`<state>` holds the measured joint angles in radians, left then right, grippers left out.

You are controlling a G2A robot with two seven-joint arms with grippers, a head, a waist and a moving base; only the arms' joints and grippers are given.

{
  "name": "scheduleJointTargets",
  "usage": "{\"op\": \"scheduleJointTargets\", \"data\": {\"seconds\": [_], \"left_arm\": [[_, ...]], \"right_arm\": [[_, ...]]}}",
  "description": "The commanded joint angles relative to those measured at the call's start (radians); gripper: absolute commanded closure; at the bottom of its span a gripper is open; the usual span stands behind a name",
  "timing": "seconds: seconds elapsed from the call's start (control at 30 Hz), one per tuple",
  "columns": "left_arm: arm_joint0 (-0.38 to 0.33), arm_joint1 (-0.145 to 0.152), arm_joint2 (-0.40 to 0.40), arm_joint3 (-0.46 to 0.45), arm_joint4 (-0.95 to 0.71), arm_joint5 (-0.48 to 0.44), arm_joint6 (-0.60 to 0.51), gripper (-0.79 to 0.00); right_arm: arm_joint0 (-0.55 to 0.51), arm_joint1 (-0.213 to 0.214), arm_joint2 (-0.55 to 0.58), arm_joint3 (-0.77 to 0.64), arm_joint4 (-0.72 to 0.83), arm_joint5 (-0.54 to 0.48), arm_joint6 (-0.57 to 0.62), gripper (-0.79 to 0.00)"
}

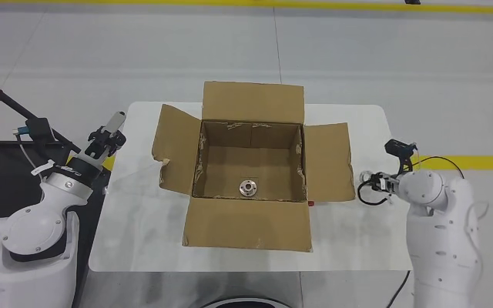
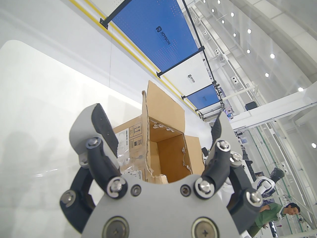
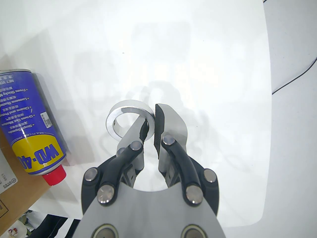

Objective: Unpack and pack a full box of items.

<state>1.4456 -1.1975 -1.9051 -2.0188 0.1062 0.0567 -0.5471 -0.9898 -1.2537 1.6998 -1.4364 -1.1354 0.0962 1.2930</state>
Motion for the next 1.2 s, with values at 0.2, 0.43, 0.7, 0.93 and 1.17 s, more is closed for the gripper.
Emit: {"op": "scheduleJointTargets", "data": {"seconds": [0.2,0.43,0.7,0.93,1.17], "left_arm": [[0.000,0.000,0.000,0.000,0.000,0.000,0.000,-0.785],[0.000,0.000,0.000,0.000,0.000,0.000,0.000,-0.785],[0.000,0.000,0.000,0.000,0.000,0.000,0.000,-0.785],[0.000,0.000,0.000,0.000,0.000,0.000,0.000,-0.785],[0.000,0.000,0.000,0.000,0.000,0.000,0.000,-0.785]], "right_arm": [[0.021,0.007,-0.017,0.065,0.021,-0.009,-0.007,-0.049],[0.024,0.014,-0.026,0.079,0.035,-0.005,-0.002,-0.191],[0.014,0.022,-0.029,0.040,0.049,0.006,0.010,-0.372],[-0.021,0.030,-0.043,-0.155,0.026,0.021,0.031,-0.785],[-0.041,0.037,-0.061,-0.410,-0.021,0.034,0.049,-0.785]]}}
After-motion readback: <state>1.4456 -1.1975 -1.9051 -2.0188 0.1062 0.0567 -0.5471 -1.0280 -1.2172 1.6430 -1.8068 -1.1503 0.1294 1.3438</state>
